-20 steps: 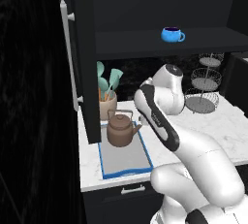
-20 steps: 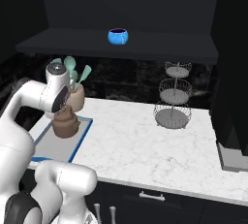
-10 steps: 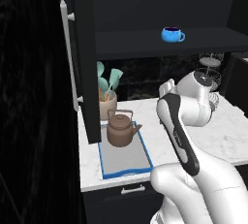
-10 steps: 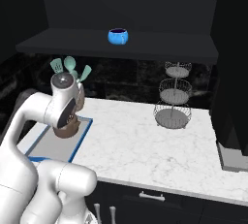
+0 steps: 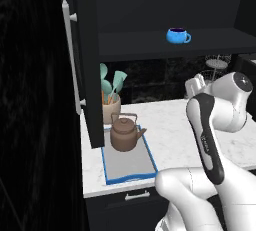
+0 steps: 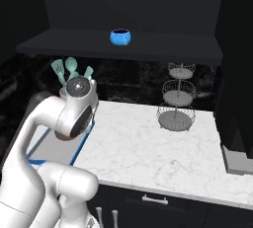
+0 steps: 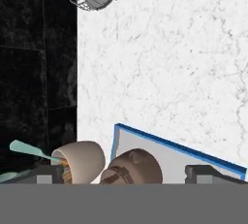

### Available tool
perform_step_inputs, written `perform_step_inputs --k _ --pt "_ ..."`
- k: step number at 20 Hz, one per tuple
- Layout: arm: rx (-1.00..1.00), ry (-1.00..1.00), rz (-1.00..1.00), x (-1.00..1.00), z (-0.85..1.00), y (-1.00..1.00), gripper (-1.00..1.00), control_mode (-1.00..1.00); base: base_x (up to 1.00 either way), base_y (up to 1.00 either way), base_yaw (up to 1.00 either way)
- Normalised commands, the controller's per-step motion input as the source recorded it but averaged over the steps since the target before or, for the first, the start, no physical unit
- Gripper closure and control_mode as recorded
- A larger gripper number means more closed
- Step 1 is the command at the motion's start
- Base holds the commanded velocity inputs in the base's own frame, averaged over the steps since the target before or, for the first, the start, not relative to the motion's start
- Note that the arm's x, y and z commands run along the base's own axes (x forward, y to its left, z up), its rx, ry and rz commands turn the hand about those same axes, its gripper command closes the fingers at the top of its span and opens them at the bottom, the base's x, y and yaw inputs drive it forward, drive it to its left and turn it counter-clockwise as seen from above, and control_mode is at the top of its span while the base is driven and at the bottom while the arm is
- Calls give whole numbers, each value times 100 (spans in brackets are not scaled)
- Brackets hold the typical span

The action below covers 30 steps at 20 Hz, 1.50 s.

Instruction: Pick the kettle from the counter and place it on the tray. Then pick the mug from the cabinet and place it on the tray. Then close the cabinet doors.

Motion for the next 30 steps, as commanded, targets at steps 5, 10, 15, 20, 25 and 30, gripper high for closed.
perform_step_inputs --k 5,10,15,20,25,30 --pt "-23 -28 13 -24 19 -37 -100 -100 0 0 0" --pt "-30 -27 13 -9 38 -34 -100 -100 0 0 0" --pt "-40 -24 15 -1 57 -11 -100 -100 0 0 0" --pt "-46 -17 15 0 65 -12 -100 -100 0 0 0" --pt "-43 -8 16 -12 72 -19 -100 -100 0 0 0" --pt "-33 5 16 -31 70 -11 -100 -100 0 0 0"
